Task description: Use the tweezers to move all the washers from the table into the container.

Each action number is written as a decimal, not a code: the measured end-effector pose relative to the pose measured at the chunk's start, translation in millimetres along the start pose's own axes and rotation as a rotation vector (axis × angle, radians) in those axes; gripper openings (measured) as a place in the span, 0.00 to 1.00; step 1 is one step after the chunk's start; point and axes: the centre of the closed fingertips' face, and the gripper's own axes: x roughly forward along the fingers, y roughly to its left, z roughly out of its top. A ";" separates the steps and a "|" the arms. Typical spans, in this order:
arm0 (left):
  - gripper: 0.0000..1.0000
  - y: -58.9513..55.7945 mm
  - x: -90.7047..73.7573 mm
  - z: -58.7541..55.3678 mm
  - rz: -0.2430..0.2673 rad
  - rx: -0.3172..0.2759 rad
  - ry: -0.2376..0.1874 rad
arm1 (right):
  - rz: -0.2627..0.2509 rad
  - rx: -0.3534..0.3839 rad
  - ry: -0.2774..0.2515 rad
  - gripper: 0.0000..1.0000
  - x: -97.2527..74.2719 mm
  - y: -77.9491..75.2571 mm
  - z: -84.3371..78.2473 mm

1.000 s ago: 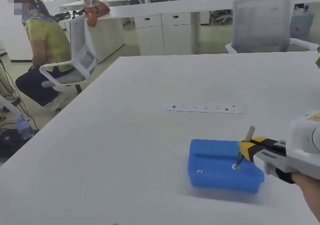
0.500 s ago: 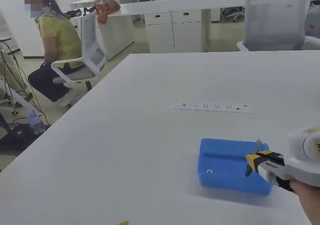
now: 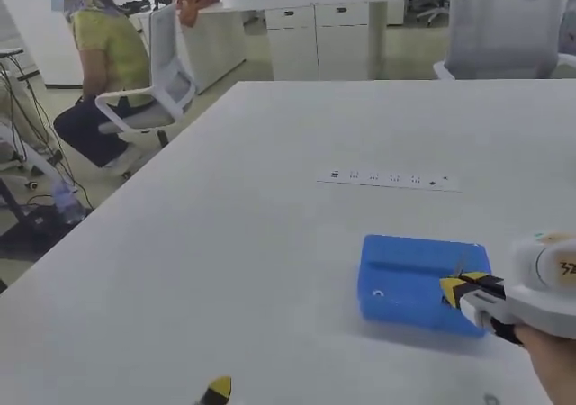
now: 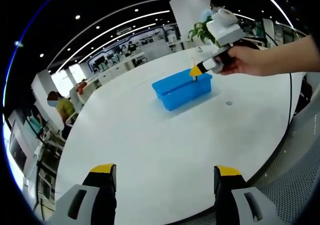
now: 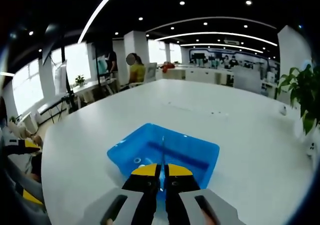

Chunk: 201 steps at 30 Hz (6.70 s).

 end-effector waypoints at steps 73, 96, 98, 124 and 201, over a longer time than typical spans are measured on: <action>0.81 -0.3 -0.1 -0.2 0.001 0.008 0.003 | 0.034 -0.079 -0.019 0.01 -89.6 16.0 -55.7; 0.82 1.6 -1.9 3.7 0.007 -0.002 -0.021 | 0.053 -0.105 -0.080 0.01 -95.8 15.7 -5.3; 0.82 3.0 -2.5 4.7 0.012 -0.009 -0.027 | 0.051 -0.116 -0.098 0.01 -96.7 17.1 6.0; 0.83 7.0 -1.3 2.7 0.029 -0.020 -0.019 | 0.009 -0.206 -0.070 0.01 -27.7 -3.7 28.5; 0.78 13.4 -7.6 11.6 0.060 -0.038 -0.078 | 0.362 -0.688 0.418 0.02 -86.7 72.7 -54.0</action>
